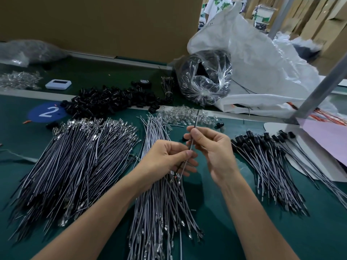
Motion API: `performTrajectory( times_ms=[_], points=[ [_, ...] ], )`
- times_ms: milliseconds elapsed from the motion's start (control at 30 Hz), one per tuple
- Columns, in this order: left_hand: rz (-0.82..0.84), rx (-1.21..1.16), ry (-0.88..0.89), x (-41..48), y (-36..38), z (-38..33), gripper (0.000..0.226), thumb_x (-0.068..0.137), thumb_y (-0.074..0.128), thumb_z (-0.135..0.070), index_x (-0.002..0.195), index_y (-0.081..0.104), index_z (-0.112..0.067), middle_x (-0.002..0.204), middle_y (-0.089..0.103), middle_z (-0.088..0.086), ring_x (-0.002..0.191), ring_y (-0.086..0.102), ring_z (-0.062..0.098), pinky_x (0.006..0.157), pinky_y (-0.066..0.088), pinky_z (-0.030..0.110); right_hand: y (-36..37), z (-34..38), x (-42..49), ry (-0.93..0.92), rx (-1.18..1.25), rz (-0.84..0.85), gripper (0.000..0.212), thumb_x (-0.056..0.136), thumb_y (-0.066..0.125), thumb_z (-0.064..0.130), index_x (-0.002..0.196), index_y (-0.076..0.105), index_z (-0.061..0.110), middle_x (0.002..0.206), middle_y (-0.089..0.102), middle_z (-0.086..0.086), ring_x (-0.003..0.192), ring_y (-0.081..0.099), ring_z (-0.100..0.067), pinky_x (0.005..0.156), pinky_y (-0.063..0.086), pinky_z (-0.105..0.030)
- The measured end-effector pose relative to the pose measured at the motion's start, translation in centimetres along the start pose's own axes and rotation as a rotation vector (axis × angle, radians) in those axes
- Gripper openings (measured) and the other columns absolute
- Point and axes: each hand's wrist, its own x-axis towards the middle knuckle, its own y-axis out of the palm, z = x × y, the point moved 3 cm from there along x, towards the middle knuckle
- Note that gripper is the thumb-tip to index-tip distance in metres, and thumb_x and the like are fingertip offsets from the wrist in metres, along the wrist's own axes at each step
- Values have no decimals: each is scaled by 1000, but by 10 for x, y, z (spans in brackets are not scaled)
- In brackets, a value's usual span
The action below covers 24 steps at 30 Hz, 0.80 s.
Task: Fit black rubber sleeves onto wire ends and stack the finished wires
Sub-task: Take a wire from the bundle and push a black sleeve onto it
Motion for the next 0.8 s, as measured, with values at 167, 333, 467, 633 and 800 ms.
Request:
performTrajectory(
  times_ms=[167, 333, 467, 633, 800],
  points=[
    [118, 142, -11, 0, 0, 2, 16, 92, 65, -13, 106, 69, -8, 90, 77, 6, 77, 74, 19, 63, 57, 23, -11, 11, 4, -99, 255, -78, 13, 75, 68, 13, 87, 73, 8, 76, 73, -7, 69, 69, -18, 68, 56, -24],
    [240, 252, -34, -1, 1, 0, 32, 79, 68, -34, 106, 70, -17, 97, 77, 2, 90, 74, 20, 72, 59, 25, -33, 21, 6, -121, 521, -147, 6, 77, 68, 11, 78, 74, 13, 77, 74, -6, 65, 70, -14, 61, 57, -21],
    [81, 125, 43, 1, -16, -20, 29, 81, 66, -34, 102, 72, -15, 94, 77, 6, 85, 74, 22, 65, 59, 25, -30, 17, 7, -106, 323, -170, 9, 75, 70, 13, 83, 67, 12, 74, 73, -5, 60, 68, -15, 60, 57, -23],
    [-657, 722, 175, 39, -66, -40, 15, 91, 68, -15, 105, 73, -12, 94, 74, 0, 80, 66, 10, 80, 53, 22, -30, 6, 12, -81, 161, -184, 3, 87, 65, 5, 87, 63, 7, 69, 71, -3, 57, 63, -11, 56, 53, -20],
    [-665, 1093, 35, 106, -86, -44, 34, 95, 58, -4, 128, 62, -10, 124, 65, 12, 112, 60, 30, 92, 48, 37, -28, -4, 16, -209, -122, -257, 8, 91, 66, 5, 86, 60, 7, 64, 67, 0, 56, 61, -12, 55, 51, -23]
  ],
)
